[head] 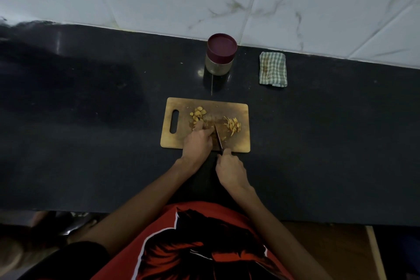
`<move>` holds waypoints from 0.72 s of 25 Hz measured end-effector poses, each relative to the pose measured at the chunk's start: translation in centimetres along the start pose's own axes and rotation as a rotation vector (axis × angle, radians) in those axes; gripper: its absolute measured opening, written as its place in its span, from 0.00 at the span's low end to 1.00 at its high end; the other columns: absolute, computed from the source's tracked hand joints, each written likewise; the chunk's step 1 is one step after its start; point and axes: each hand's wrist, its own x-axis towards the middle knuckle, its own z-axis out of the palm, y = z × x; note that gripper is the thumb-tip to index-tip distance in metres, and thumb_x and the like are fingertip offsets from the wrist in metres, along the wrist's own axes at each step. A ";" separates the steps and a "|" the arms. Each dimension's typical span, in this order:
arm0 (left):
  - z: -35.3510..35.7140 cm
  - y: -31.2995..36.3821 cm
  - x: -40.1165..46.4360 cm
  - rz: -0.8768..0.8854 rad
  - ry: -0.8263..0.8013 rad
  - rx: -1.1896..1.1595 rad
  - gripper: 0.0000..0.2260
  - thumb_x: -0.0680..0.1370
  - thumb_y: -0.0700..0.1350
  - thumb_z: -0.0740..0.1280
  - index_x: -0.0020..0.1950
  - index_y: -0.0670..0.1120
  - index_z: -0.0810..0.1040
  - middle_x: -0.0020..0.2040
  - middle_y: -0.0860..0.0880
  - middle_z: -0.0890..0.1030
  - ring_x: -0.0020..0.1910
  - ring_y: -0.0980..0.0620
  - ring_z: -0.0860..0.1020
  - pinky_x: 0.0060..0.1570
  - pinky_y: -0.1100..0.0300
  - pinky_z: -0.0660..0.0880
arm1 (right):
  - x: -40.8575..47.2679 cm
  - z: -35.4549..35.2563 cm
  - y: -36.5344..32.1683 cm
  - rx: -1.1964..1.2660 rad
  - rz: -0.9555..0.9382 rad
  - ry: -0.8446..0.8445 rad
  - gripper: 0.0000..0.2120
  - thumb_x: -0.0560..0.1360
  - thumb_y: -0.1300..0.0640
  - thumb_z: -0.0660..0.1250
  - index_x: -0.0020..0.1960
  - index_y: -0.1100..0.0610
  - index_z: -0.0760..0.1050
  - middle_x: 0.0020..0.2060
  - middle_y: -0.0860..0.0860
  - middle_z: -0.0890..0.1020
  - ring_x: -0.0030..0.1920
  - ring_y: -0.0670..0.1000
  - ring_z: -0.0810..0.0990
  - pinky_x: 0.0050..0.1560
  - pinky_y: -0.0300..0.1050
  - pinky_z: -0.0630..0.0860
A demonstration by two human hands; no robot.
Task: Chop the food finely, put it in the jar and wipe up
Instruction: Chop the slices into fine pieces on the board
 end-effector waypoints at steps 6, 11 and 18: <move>0.2 -0.3 0.0 -0.001 0.017 -0.071 0.12 0.78 0.38 0.61 0.60 0.41 0.79 0.59 0.44 0.72 0.50 0.46 0.77 0.49 0.50 0.77 | 0.7 -1.2 0.6 0.094 0.067 0.091 0.10 0.84 0.52 0.55 0.55 0.58 0.70 0.49 0.56 0.79 0.47 0.55 0.80 0.43 0.50 0.76; 0.1 -0.6 -0.1 0.024 0.018 -0.122 0.13 0.78 0.37 0.62 0.62 0.42 0.78 0.59 0.44 0.73 0.51 0.47 0.76 0.51 0.51 0.77 | 0.6 -1.3 0.0 0.103 0.007 0.031 0.11 0.84 0.51 0.55 0.57 0.58 0.70 0.49 0.55 0.78 0.48 0.56 0.81 0.46 0.57 0.81; 0.0 -0.5 -0.1 0.017 0.017 -0.117 0.15 0.78 0.36 0.61 0.63 0.42 0.77 0.59 0.44 0.72 0.52 0.47 0.76 0.51 0.53 0.76 | 0.5 -0.8 -0.5 0.107 -0.041 0.002 0.12 0.84 0.51 0.55 0.56 0.60 0.70 0.49 0.57 0.78 0.47 0.58 0.81 0.44 0.59 0.81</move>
